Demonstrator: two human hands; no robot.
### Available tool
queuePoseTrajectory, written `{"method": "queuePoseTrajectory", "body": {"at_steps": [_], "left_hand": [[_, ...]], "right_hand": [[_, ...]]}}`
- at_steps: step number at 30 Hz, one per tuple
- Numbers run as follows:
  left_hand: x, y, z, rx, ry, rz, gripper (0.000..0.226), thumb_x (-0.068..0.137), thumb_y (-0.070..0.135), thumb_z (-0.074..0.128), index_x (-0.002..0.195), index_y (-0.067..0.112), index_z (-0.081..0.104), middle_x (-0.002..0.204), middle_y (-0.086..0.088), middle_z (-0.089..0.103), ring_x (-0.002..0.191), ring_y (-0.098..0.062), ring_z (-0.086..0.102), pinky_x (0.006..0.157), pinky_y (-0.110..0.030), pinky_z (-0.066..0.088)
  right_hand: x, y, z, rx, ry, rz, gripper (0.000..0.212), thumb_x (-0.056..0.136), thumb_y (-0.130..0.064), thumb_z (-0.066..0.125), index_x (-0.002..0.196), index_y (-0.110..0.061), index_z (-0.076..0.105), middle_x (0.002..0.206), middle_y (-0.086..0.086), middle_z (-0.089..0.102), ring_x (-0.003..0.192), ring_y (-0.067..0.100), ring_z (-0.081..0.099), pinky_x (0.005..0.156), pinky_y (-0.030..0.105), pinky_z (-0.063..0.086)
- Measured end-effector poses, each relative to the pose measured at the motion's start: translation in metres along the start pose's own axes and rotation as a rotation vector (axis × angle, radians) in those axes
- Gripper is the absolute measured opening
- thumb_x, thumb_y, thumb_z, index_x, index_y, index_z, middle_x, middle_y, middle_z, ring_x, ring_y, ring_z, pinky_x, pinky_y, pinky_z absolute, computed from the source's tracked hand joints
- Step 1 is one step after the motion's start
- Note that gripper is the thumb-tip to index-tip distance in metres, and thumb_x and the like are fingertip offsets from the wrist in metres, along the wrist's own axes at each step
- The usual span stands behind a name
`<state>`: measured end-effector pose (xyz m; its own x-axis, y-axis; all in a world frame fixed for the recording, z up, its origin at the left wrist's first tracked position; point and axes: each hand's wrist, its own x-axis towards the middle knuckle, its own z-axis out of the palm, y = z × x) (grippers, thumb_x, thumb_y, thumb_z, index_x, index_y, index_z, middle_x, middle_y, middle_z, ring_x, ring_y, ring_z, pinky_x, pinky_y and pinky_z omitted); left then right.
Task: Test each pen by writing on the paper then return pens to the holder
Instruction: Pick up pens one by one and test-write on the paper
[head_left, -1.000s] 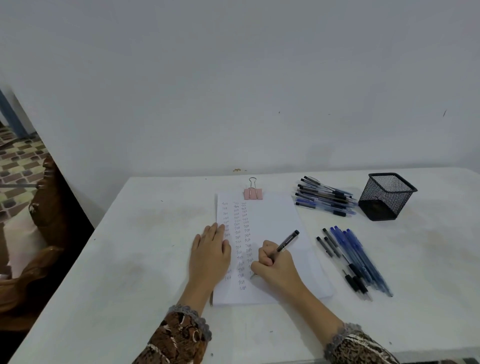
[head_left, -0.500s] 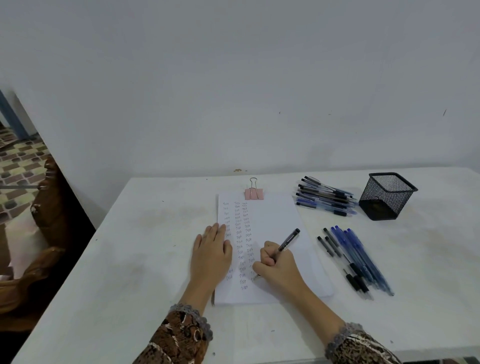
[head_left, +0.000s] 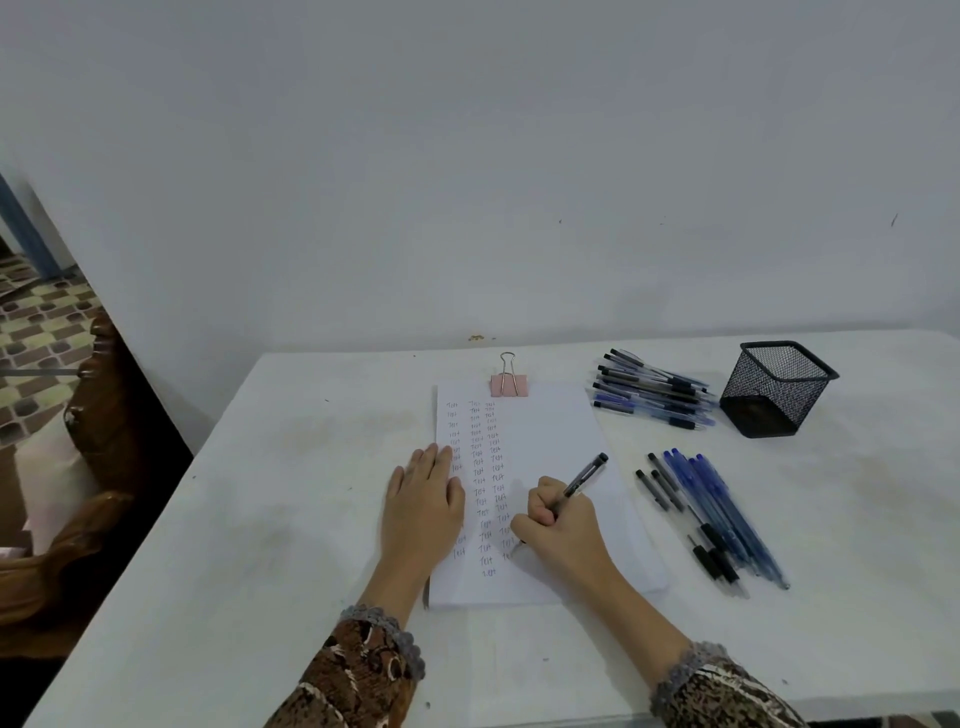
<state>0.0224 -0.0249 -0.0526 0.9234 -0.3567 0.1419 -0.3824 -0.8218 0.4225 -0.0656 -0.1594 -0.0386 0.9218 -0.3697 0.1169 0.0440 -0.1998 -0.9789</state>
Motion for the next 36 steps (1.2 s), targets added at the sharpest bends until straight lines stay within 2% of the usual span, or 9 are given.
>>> {"method": "queuePoseTrajectory", "body": {"at_steps": [6,12,15,18,21,24,28,32,36], "left_hand": [[0.0,0.0,0.0,0.0,0.009,0.004,0.048,0.099,0.026,0.025,0.146,0.018,0.021,0.155,0.001,0.018,0.143,-0.013,0.013,0.118,-0.032,0.005],[-0.001,0.0,0.0,-0.007,0.005,-0.003,0.049,0.099,0.027,0.025,0.147,0.018,0.02,0.155,0.001,0.018,0.143,-0.012,0.013,0.118,-0.031,0.005],[0.001,-0.001,-0.002,-0.03,-0.013,0.0,0.048,0.1,0.026,0.025,0.147,0.018,0.02,0.155,0.002,0.017,0.143,-0.012,0.011,0.118,-0.031,0.004],[0.003,-0.002,-0.005,-0.058,-0.056,0.001,0.048,0.101,0.025,0.023,0.148,0.017,0.018,0.156,0.002,0.014,0.144,-0.011,0.007,0.117,-0.029,0.002],[0.003,-0.005,-0.009,-0.096,-0.084,0.0,0.048,0.101,0.023,0.023,0.148,0.016,0.017,0.156,0.003,0.014,0.144,-0.01,0.007,0.116,-0.027,0.001],[-0.001,-0.008,-0.008,-0.045,-0.026,0.011,0.049,0.1,0.024,0.025,0.148,0.015,0.019,0.155,0.003,0.017,0.143,-0.009,0.011,0.116,-0.026,0.004],[-0.004,-0.008,-0.006,-0.022,0.027,-0.021,0.048,0.1,0.024,0.026,0.147,0.014,0.02,0.155,0.002,0.019,0.144,-0.011,0.011,0.116,-0.026,0.004],[-0.004,-0.009,-0.006,0.012,0.028,-0.006,0.048,0.1,0.024,0.026,0.147,0.013,0.022,0.154,0.001,0.021,0.143,-0.012,0.012,0.116,-0.026,0.005],[-0.004,-0.008,-0.005,0.016,0.035,-0.012,0.048,0.1,0.024,0.027,0.146,0.013,0.023,0.154,0.001,0.022,0.143,-0.012,0.013,0.116,-0.027,0.005]], "right_hand": [[-0.001,0.0,-0.001,0.02,-0.014,0.006,0.035,0.055,-0.006,0.051,0.045,-0.023,0.023,0.058,-0.012,0.024,0.055,0.007,0.024,0.053,0.014,0.022],[-0.001,-0.001,-0.001,0.046,-0.026,-0.004,0.045,0.064,0.007,0.052,0.048,-0.023,0.023,0.059,-0.011,0.025,0.052,0.004,0.024,0.05,0.012,0.023],[0.001,-0.005,-0.007,0.289,-0.028,0.118,0.048,0.076,0.009,0.055,0.052,-0.023,0.028,0.048,-0.008,0.026,0.041,0.006,0.025,0.041,0.017,0.022],[0.008,-0.012,-0.015,0.655,-0.03,0.323,0.031,0.098,-0.02,0.045,0.07,-0.021,0.032,0.046,-0.005,0.031,0.031,0.006,0.025,0.033,0.014,0.016],[0.018,-0.012,-0.023,0.853,0.007,0.446,0.038,0.098,-0.049,0.028,0.074,-0.021,0.034,0.044,-0.005,0.03,0.03,0.006,0.021,0.034,0.015,0.014],[0.028,-0.008,-0.026,1.018,0.073,0.445,0.041,0.1,-0.043,0.028,0.071,-0.017,0.042,0.043,-0.005,0.034,0.032,0.008,0.028,0.034,0.015,0.023],[0.036,-0.005,-0.028,1.164,0.092,0.443,0.027,0.1,-0.023,0.034,0.091,-0.011,0.056,0.053,-0.003,0.047,0.04,0.009,0.04,0.038,0.017,0.037],[0.034,-0.002,-0.03,1.17,0.09,0.465,0.023,0.099,-0.028,0.037,0.094,-0.016,0.056,0.05,-0.005,0.041,0.031,0.004,0.027,0.029,0.014,0.021],[0.033,-0.004,-0.028,0.994,0.101,0.481,0.024,0.1,-0.029,0.037,0.092,-0.016,0.055,0.048,-0.007,0.035,0.031,0.002,0.022,0.028,0.013,0.016]]}}
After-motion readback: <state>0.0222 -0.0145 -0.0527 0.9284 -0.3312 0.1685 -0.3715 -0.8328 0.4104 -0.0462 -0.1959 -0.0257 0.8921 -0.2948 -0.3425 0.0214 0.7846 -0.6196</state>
